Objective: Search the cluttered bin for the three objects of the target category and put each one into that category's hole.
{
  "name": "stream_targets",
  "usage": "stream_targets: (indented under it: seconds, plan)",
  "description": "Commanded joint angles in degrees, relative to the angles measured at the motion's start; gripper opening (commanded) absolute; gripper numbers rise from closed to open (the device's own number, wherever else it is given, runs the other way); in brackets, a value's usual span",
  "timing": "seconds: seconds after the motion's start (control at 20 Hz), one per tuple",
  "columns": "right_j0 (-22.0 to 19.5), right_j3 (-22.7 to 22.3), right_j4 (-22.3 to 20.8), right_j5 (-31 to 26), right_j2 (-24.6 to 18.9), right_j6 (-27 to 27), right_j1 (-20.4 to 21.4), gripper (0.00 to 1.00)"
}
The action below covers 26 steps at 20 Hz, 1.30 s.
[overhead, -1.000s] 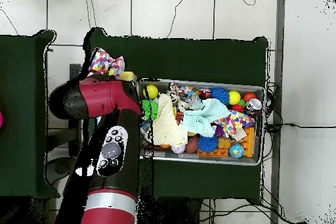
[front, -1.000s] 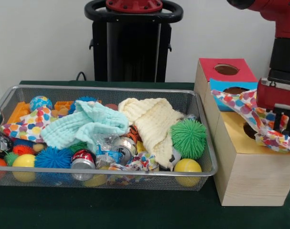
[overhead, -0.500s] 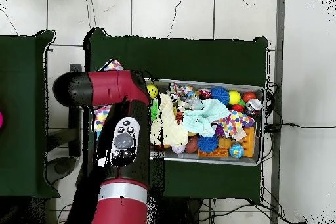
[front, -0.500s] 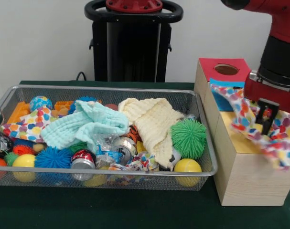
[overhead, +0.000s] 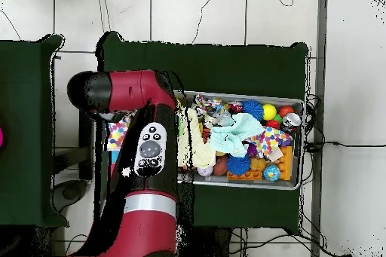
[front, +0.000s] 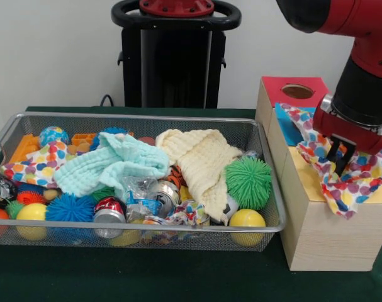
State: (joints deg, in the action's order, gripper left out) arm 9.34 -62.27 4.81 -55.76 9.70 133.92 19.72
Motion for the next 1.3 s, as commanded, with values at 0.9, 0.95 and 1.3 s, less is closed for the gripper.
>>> stream_targets:
  seconds: [0.9,0.95,1.3]
  plan:
    - [-0.9,-3.7,-2.1,-3.8,-4.7,-0.2,-6.2,0.0]
    - [-1.0,-3.7,-2.0,-3.7,-4.7,-0.2,-6.2,0.0]
    - [-1.3,-4.3,-1.9,-0.9,-5.4,-0.4,-5.8,1.0]
